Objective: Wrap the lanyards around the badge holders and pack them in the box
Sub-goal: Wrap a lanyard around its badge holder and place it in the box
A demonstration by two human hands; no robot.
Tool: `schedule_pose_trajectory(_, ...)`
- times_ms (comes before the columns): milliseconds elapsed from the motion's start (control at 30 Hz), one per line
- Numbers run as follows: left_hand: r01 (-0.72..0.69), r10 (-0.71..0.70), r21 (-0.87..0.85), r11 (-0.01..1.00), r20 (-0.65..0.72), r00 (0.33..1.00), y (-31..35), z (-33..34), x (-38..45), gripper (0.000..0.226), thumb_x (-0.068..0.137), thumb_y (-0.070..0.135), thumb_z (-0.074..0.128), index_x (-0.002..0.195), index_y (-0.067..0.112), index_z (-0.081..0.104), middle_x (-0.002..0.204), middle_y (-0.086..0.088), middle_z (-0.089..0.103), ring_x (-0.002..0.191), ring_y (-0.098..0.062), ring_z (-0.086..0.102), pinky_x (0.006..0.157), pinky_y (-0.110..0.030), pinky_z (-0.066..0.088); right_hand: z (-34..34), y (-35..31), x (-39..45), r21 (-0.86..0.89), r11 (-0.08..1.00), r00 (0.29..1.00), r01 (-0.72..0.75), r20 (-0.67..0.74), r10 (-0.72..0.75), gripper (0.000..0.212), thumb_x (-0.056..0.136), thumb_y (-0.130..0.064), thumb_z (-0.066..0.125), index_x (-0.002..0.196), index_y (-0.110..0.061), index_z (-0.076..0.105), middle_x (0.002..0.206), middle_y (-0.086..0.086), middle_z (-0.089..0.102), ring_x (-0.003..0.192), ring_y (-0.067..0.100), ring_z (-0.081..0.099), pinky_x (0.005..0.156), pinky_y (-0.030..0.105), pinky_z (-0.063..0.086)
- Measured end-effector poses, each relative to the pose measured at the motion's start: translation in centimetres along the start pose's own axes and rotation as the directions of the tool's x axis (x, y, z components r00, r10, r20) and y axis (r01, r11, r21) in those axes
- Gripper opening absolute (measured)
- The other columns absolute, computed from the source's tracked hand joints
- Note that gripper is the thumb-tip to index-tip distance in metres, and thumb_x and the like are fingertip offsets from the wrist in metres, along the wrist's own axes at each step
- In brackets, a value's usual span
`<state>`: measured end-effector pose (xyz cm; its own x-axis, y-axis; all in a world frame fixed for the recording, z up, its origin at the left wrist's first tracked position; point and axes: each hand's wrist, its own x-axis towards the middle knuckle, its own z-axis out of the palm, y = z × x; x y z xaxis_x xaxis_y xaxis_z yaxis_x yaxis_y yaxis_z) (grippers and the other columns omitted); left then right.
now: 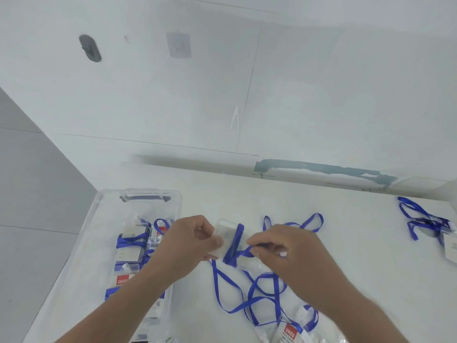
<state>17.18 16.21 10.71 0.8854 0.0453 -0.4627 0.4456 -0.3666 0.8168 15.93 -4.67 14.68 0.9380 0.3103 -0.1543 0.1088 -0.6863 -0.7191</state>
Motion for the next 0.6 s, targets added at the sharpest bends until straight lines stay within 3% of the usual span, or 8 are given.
schedule_pose_trajectory(100,0.018,-0.016,-0.007,1.000,0.175,0.984,0.1,-1.1,-0.6,0.016,0.081,0.014,0.078,0.078,0.009,0.063,0.075,-0.006,0.076,0.073,-0.021,0.075,0.076,-0.038,0.062,-1.7,-0.9,1.4,0.068,0.996,0.994,-0.049,0.103,0.042,0.015,0.085,-0.022,0.074,0.087,-0.036,0.076,0.083,-0.023,0.071,0.079,-0.004,0.067,0.075,0.010,0.050)
schedule_pose_trajectory(200,0.081,-0.040,-0.096,0.992,0.370,0.928,0.3,-2.8,-1.2,0.015,0.080,0.011,0.078,0.080,0.009,0.063,0.083,-0.010,0.077,0.080,-0.027,0.074,0.083,-0.042,0.060,-2.3,-2.0,2.7,0.216,0.970,0.982,-0.107,0.179,0.069,0.012,0.077,-0.015,0.082,0.079,-0.026,0.078,0.075,-0.010,0.075,0.072,0.001,0.070,0.068,0.009,0.049)
schedule_pose_trajectory(300,0.156,-0.027,-0.238,0.959,0.469,0.883,-0.1,-4.3,-1.9,0.021,0.081,0.004,0.076,0.074,0.011,0.058,0.072,-0.008,0.070,0.071,-0.024,0.068,0.079,-0.039,0.060,-1.9,-2.6,3.6,0.390,0.904,0.968,-0.175,0.236,0.086,0.013,0.072,-0.006,0.082,0.072,-0.018,0.078,0.073,0.002,0.076,0.067,0.009,0.070,0.066,0.014,0.051)
schedule_pose_trajectory(367,0.202,-0.030,-0.305,0.931,0.487,0.873,-1.0,-4.9,-2.3,0.020,0.081,0.003,0.075,0.079,0.009,0.056,0.071,-0.010,0.067,0.072,-0.025,0.065,0.078,-0.038,0.061,-0.5,-2.7,3.9,0.553,0.787,0.949,-0.274,0.288,0.128,0.011,0.069,-0.003,0.080,0.071,-0.014,0.077,0.071,0.007,0.074,0.062,0.013,0.068,0.062,0.017,0.052)
schedule_pose_trajectory(467,0.274,-0.073,-0.368,0.889,0.476,0.876,-2.3,-5.7,-2.5,0.037,0.079,0.007,0.079,0.106,-0.006,0.057,0.107,-0.026,0.070,0.096,-0.036,0.064,0.091,-0.048,0.056,2.4,-2.6,4.1,0.743,0.547,0.922,-0.387,0.329,0.205,0.007,0.063,-0.008,0.075,0.069,-0.012,0.076,0.072,0.008,0.071,0.063,0.014,0.067,0.061,0.019,0.053)
schedule_pose_trajectory(533,0.297,-0.091,-0.385,0.874,0.470,0.878,-2.9,-6.3,-2.7,0.041,0.077,0.008,0.078,0.115,-0.001,0.063,0.118,-0.028,0.066,0.102,-0.039,0.063,0.098,-0.057,0.050,4.0,-2.8,4.2,0.794,0.457,0.916,-0.400,0.333,0.223,0.006,0.064,-0.007,0.073,0.067,-0.012,0.076,0.071,0.007,0.070,0.063,0.014,0.067,0.061,0.020,0.054)
schedule_pose_trajectory(600,0.304,-0.096,-0.378,0.874,0.479,0.872,-3.1,-7.1,-2.8,0.032,0.082,0.003,0.071,0.113,0.012,0.071,0.119,-0.024,0.067,0.105,-0.040,0.065,0.099,-0.058,0.048,5.0,-3.4,4.5,0.802,0.436,0.913,-0.407,0.339,0.228,0.006,0.065,-0.006,0.073,0.068,-0.011,0.076,0.070,0.007,0.070,0.063,0.015,0.067,0.060,0.021,0.054)
